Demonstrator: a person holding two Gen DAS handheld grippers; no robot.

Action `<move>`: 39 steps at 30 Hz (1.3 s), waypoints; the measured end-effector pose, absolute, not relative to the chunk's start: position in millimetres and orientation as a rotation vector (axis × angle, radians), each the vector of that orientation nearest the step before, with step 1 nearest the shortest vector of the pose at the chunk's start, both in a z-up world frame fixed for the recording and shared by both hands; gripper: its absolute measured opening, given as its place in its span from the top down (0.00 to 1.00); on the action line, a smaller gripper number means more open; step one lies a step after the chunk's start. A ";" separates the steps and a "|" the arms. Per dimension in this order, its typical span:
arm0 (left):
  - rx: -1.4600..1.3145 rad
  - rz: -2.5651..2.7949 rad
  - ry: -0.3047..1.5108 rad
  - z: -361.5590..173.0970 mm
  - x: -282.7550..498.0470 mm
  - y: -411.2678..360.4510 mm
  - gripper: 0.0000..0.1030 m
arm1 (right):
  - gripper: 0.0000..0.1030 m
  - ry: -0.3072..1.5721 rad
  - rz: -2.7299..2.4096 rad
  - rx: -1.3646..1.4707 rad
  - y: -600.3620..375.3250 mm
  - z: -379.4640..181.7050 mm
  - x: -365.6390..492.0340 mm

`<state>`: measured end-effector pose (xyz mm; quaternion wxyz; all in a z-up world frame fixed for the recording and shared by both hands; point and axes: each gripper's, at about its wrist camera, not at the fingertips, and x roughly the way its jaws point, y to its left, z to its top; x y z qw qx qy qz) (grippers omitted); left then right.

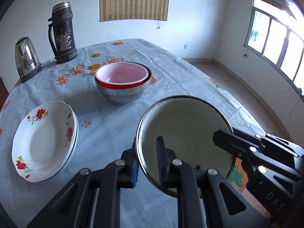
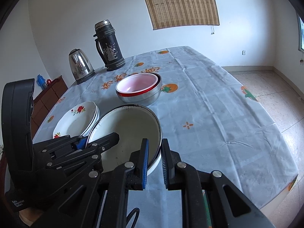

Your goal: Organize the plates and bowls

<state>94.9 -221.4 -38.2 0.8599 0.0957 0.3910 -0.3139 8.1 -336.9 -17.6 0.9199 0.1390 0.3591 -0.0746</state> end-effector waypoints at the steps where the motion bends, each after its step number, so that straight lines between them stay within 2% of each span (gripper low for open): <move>1: 0.201 -0.659 0.819 -37.4 95.9 -222.3 0.86 | 0.86 0.738 -0.154 0.285 -337.3 -17.0 8.4; 12: 0.185 -0.656 0.805 -28.5 110.2 -228.9 0.86 | 0.86 0.708 -0.160 0.256 -342.9 -5.9 20.8; 39: 0.193 -0.661 0.854 -47.7 138.4 -250.8 0.86 | 0.86 0.750 -0.157 0.293 -367.6 -28.5 48.1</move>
